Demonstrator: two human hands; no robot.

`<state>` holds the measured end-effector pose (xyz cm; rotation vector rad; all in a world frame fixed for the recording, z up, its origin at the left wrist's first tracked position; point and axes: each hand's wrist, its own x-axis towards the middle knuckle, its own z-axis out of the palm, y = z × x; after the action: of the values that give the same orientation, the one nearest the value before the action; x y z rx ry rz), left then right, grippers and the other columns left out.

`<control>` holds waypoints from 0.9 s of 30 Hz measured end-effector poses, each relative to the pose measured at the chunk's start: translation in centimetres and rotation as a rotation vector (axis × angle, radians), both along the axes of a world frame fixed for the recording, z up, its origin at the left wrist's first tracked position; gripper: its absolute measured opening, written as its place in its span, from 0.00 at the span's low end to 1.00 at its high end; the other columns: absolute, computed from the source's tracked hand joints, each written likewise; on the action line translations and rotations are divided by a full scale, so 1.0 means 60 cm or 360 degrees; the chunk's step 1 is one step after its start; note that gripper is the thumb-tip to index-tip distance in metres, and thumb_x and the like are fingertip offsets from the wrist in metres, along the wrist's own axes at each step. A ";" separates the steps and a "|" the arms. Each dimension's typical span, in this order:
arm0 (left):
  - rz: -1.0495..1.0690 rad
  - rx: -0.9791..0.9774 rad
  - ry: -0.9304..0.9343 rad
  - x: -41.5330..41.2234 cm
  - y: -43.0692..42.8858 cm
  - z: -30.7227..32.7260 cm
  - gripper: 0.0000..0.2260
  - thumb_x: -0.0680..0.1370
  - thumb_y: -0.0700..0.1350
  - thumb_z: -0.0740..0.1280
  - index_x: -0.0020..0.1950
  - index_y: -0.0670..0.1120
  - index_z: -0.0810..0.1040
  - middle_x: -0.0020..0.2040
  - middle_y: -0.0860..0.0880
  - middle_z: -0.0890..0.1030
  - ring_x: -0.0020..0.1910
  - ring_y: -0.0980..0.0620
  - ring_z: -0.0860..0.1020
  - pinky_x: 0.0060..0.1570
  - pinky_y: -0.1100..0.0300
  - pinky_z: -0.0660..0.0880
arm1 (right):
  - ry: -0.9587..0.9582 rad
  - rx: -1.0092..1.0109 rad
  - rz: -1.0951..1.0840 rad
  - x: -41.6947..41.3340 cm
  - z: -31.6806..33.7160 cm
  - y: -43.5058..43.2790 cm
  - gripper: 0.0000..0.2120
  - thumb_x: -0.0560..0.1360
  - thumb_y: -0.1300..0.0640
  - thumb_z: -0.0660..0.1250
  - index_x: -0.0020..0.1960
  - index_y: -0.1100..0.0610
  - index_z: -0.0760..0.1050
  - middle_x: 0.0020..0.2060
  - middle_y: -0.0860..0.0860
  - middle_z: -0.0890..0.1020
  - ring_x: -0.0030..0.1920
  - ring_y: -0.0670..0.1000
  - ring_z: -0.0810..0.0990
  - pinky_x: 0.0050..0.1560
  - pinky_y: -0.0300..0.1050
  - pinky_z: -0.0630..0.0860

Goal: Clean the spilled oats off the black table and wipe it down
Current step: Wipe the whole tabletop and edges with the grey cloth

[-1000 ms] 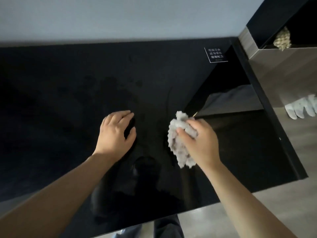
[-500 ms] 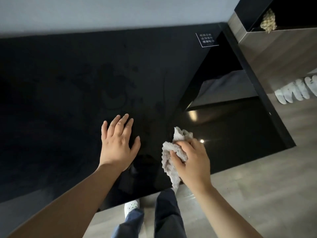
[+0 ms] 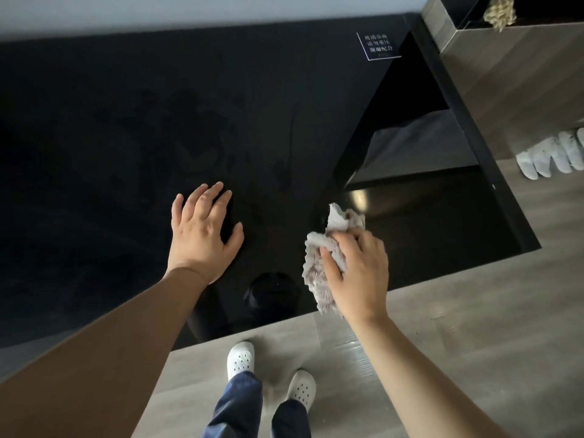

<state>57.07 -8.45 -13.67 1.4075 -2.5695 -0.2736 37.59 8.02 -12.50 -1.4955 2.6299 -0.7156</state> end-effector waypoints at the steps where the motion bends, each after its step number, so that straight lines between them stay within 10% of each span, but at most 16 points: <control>1: 0.0007 -0.0010 0.0000 0.000 0.001 0.000 0.28 0.76 0.58 0.54 0.71 0.44 0.68 0.73 0.47 0.65 0.74 0.47 0.59 0.75 0.45 0.47 | -0.0014 -0.0009 0.0010 0.008 -0.003 0.022 0.11 0.75 0.48 0.65 0.54 0.52 0.79 0.49 0.49 0.77 0.49 0.52 0.74 0.49 0.47 0.73; 8: 0.0029 -0.0025 0.0014 0.000 0.001 -0.001 0.27 0.76 0.57 0.55 0.72 0.45 0.68 0.74 0.49 0.65 0.74 0.48 0.58 0.75 0.47 0.47 | -0.0199 0.0014 0.0140 0.034 0.012 0.100 0.11 0.73 0.47 0.66 0.51 0.51 0.80 0.45 0.46 0.77 0.43 0.49 0.72 0.38 0.34 0.68; 27: -0.0051 0.0152 0.0046 0.006 -0.016 0.018 0.27 0.74 0.59 0.56 0.69 0.46 0.72 0.70 0.49 0.70 0.71 0.47 0.64 0.72 0.45 0.54 | -0.0424 -0.0286 0.0148 -0.016 0.127 -0.120 0.14 0.75 0.50 0.68 0.59 0.53 0.79 0.49 0.46 0.78 0.52 0.48 0.78 0.51 0.46 0.78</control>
<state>57.46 -9.39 -12.61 1.3837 -2.5891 -0.4238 36.62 0.81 -4.85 -1.4352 2.3378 -1.0830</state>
